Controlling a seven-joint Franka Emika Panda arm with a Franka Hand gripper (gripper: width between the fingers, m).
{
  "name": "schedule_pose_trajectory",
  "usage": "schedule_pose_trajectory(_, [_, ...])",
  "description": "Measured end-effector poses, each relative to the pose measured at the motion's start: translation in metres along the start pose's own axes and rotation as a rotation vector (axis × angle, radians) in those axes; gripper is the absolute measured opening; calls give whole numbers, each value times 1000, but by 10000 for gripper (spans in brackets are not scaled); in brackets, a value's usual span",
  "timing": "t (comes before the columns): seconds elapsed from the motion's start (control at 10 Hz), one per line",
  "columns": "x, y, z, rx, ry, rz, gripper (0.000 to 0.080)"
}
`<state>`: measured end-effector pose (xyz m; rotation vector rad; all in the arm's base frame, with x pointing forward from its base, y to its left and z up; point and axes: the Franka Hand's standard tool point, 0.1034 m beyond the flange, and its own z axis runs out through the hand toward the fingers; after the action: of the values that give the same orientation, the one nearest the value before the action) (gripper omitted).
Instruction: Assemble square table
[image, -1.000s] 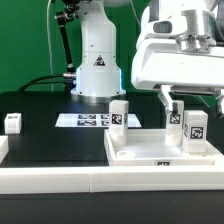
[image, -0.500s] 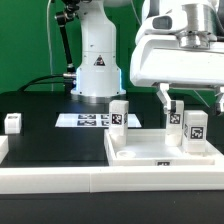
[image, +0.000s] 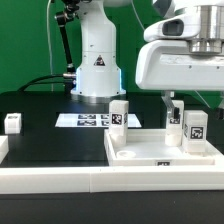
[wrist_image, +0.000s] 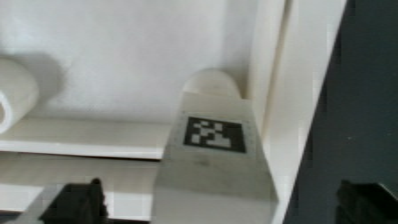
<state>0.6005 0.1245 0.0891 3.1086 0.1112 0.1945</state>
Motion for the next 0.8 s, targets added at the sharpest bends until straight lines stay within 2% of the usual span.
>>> schedule_pose_trajectory(0.1, [-2,1,1,2,-35,2,649])
schedule_pose_trajectory(0.4, [0,2,1,2,-27,5,649])
schedule_pose_trajectory(0.6, [2,11,1,30,-28,70,649])
schedule_pose_trajectory(0.8, [5,8,0,40,-25,92,649])
